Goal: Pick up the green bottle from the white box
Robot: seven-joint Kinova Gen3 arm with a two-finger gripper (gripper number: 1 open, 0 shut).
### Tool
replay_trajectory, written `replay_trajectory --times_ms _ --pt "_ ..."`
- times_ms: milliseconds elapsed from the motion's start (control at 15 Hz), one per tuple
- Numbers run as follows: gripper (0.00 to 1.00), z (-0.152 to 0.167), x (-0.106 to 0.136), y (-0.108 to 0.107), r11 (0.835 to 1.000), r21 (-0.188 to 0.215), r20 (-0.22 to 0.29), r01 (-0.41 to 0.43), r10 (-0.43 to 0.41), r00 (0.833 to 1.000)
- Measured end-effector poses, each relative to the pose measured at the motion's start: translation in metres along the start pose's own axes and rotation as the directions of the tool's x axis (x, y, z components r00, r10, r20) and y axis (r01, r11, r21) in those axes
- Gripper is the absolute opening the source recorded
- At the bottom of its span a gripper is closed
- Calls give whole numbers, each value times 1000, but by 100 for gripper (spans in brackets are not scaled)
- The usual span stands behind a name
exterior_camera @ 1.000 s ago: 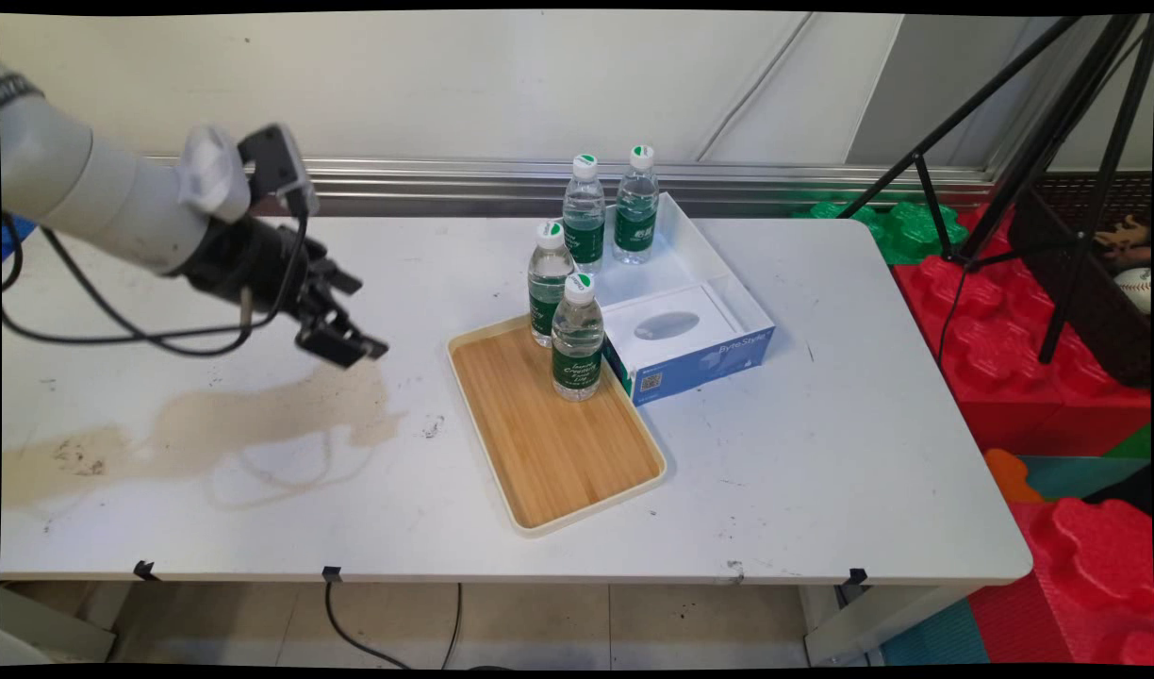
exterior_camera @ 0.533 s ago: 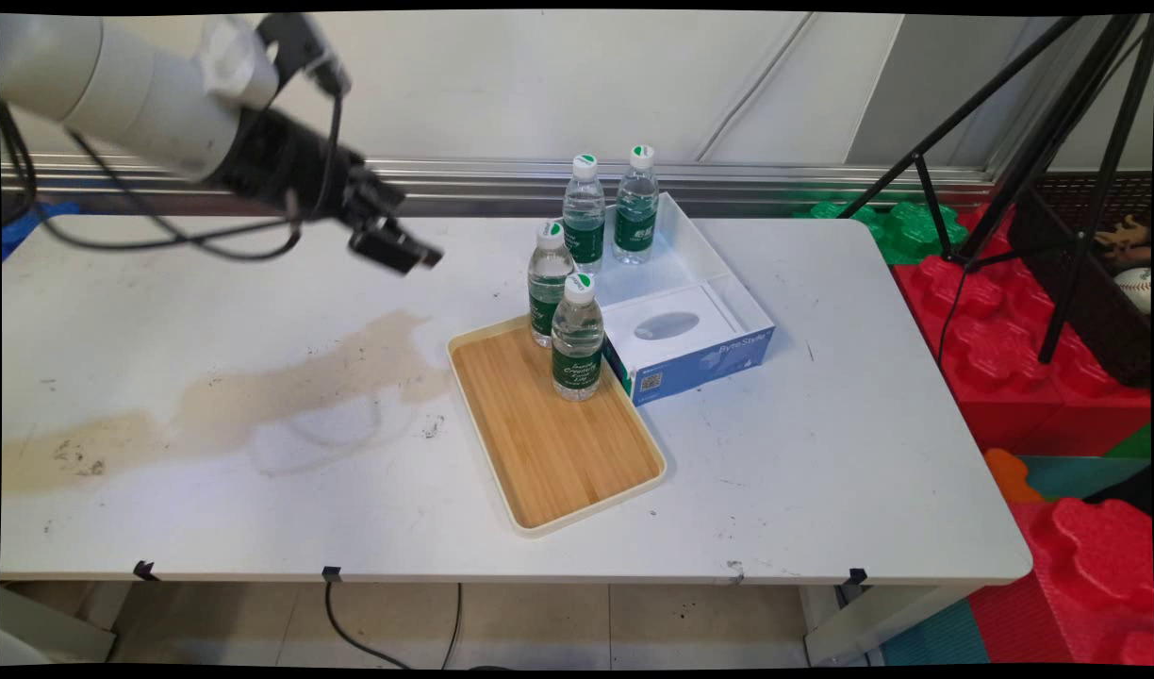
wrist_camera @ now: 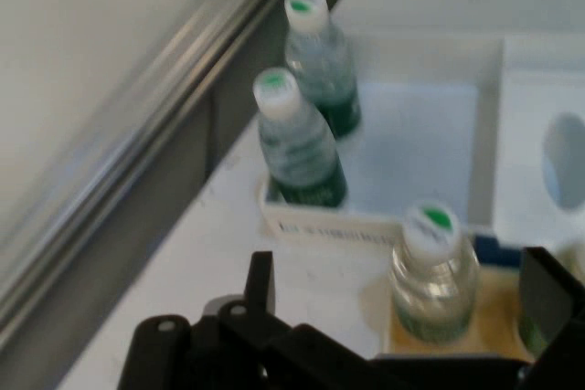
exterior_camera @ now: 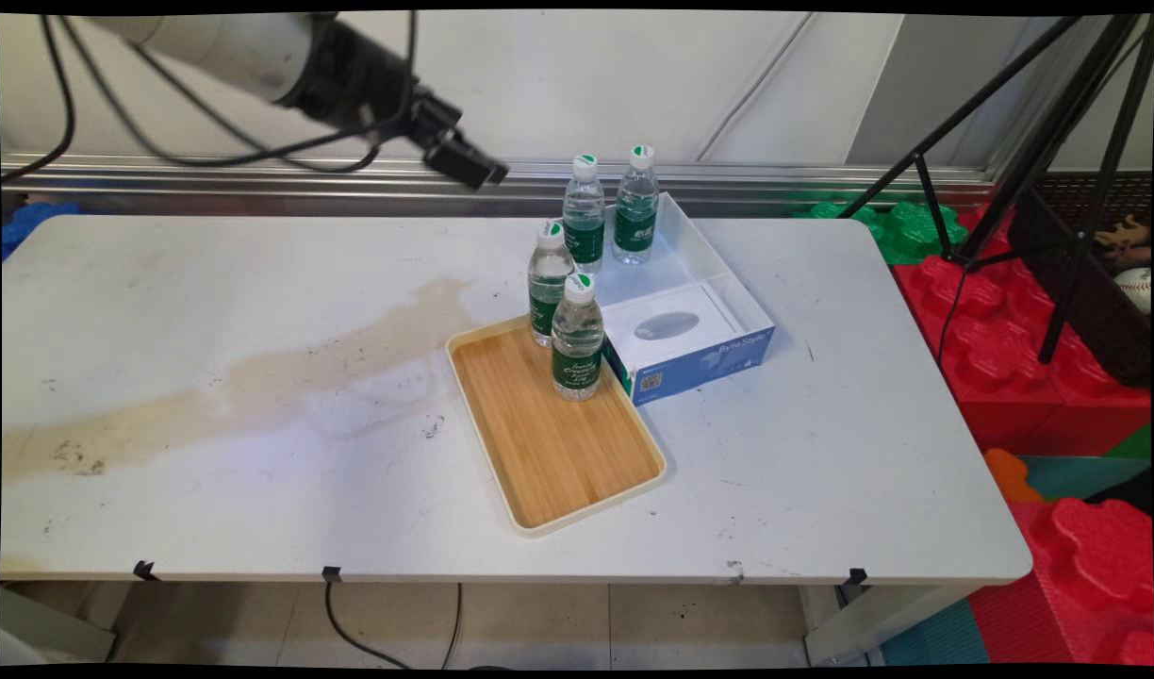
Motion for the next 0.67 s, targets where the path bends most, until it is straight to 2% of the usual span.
replay_trajectory --times_ms 333,667 --pt "100 36 31 -4 999 45 -14 5 -5 1000" --pt "100 83 53 -8 997 71 4 35 -36 999"
